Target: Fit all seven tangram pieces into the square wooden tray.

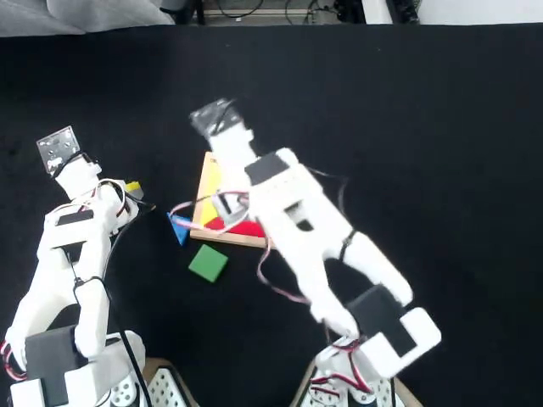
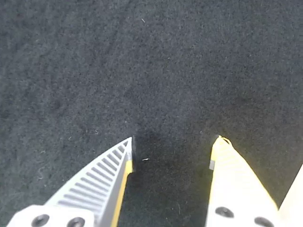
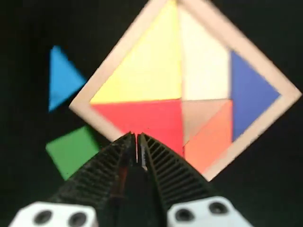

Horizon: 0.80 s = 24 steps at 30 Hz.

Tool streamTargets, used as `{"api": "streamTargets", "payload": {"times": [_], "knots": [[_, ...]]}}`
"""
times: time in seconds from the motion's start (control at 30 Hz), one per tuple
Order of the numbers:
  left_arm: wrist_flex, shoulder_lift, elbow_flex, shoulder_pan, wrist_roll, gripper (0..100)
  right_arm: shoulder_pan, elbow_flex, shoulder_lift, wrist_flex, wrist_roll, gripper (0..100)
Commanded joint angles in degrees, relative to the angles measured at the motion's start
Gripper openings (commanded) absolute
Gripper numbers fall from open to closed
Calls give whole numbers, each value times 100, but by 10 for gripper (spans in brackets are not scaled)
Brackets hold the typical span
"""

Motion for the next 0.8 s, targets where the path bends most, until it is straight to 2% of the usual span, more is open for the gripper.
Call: {"api": "streamTargets", "payload": {"times": [0.0, 0.17, 0.3, 0.77], "knots": [[-132, -35, -303, 75, -62, 261, -571, 4, -295, 396, 387, 65], [-132, -35, -321, 22, -62, 261, -1451, 31, 251, 563, 378, 185], [-132, -35, -330, -180, -9, 261, -1723, -13, 796, 519, 378, 240], [-123, -35, -303, -233, -9, 260, -1749, -330, 1341, 633, 422, 249]]}}
